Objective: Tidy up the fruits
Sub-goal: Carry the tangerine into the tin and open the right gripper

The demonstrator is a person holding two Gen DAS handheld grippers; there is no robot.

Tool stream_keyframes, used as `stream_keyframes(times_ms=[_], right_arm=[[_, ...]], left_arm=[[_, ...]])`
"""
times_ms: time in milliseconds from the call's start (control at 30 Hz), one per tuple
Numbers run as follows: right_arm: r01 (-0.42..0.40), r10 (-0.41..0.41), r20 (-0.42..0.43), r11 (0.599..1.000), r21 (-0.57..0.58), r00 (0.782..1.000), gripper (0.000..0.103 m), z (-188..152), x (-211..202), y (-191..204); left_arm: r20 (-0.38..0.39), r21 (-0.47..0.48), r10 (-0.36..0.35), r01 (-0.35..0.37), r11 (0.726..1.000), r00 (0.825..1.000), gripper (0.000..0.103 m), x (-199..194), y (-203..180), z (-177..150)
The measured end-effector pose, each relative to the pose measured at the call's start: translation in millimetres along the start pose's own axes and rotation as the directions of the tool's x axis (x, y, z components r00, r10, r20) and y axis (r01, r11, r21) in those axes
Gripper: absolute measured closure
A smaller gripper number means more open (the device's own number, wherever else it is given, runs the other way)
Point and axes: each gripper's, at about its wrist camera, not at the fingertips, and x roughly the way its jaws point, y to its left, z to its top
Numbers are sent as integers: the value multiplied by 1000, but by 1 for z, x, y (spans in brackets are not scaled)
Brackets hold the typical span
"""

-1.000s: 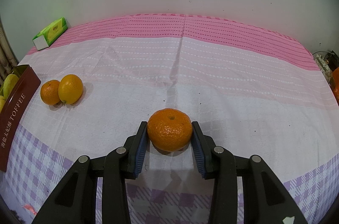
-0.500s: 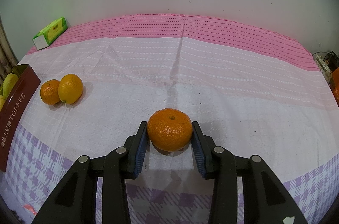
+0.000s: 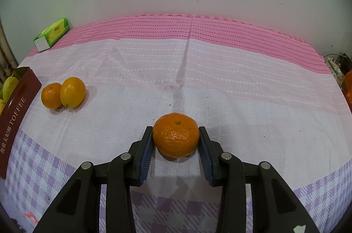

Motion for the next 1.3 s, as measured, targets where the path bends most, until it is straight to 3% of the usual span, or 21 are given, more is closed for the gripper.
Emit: stream_keyframes(times_ms=[367,533,767,1033,1300], right_arm=[[47,-47,-8,999,-3,999,67,4,-5,11],[24,-24,16,1000,-9,1000,67,10,-25,22],[-108,113,53,990,-87,992,67,26,-57,76],[-288,306,30,921,-262,952,67,29,-79,174],[-356,372,-28,858,-369,928,67,29,-70,239]], left_arm=[[17,-54,8,-8,999,1000,35,5,19,3],[3,-86,12,-12,996,1000,34,6,27,5],[20,-115,13,-11,993,1000,31,-3,36,6],[21,-176,22,-18,984,1000,29,-5,52,8],[27,-201,41,-35,979,999,29,-5,58,8]])
